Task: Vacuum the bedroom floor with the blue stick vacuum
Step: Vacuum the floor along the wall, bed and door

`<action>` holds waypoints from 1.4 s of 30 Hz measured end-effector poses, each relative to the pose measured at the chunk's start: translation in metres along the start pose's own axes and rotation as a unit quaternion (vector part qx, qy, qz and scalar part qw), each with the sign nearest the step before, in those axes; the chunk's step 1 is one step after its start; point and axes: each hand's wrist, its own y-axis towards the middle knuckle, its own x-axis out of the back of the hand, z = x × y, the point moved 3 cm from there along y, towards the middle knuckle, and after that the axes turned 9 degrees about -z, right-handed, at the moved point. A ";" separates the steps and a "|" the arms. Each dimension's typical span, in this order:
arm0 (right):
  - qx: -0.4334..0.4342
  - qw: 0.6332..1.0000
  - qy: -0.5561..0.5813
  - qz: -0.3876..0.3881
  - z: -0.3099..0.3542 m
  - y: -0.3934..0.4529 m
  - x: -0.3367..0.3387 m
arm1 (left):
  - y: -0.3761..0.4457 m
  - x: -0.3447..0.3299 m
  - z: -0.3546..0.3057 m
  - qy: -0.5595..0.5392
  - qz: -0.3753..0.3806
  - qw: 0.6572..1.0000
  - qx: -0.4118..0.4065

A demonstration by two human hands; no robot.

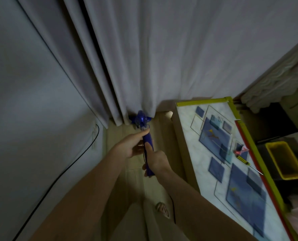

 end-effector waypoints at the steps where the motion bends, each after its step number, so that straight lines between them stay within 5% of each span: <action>1: -0.006 1.000 0.012 0.007 0.002 0.006 0.001 | 0.005 -0.002 -0.003 -0.006 0.003 1.000 -0.002; 10: -0.020 0.999 0.024 0.031 -0.004 0.009 0.025 | 0.013 -0.018 -0.001 -0.012 0.048 0.998 0.027; 18: -0.008 0.998 0.042 0.048 -0.005 0.024 0.025 | 0.024 -0.030 -0.005 0.006 -0.020 1.000 0.014; 25: 0.004 0.996 0.084 -0.033 -0.017 0.019 0.071 | 0.017 -0.071 -0.005 -0.023 -0.007 1.000 0.009; 42: 0.005 0.999 0.016 -0.051 -0.043 0.023 0.174 | -0.005 -0.169 0.003 0.020 0.064 0.997 0.034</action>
